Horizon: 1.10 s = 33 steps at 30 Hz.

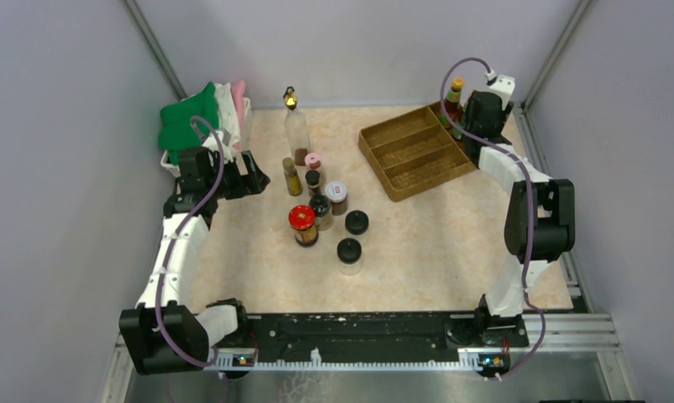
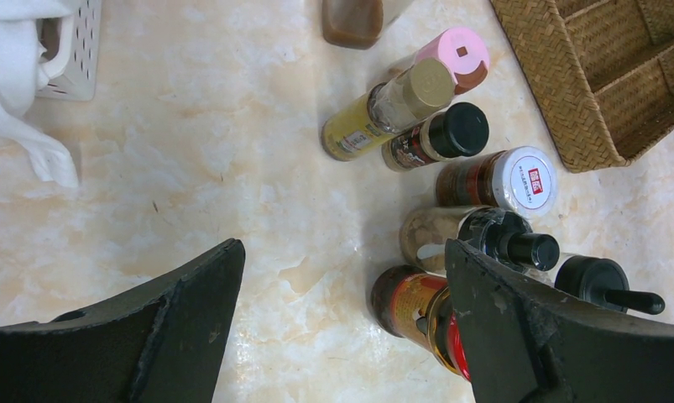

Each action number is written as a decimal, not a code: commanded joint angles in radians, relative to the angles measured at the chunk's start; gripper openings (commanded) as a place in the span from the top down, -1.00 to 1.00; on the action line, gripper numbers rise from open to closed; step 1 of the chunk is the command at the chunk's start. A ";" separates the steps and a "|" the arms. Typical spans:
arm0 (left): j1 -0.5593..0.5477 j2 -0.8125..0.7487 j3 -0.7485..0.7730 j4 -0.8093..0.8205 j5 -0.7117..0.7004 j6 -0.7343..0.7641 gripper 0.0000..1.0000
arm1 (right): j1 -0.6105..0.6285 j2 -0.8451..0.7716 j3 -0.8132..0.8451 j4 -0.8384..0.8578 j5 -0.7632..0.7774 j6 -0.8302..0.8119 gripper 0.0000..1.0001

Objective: Organize the condiment bottles
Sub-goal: Place the bottle in the storage box.

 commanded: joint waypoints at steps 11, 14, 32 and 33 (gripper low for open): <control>0.003 -0.011 0.038 0.021 0.008 0.016 -0.90 | -0.005 -0.001 -0.020 0.005 -0.005 0.068 0.60; 0.002 -0.015 0.038 0.021 0.009 0.013 -0.90 | -0.005 -0.007 -0.023 -0.017 0.001 0.077 0.16; 0.003 -0.036 0.029 0.020 0.008 0.013 -0.90 | 0.001 -0.088 -0.027 -0.152 0.114 0.117 -0.64; 0.003 -0.038 0.028 0.021 0.004 0.011 -0.90 | 0.010 -0.119 -0.039 -0.166 0.121 0.123 -0.63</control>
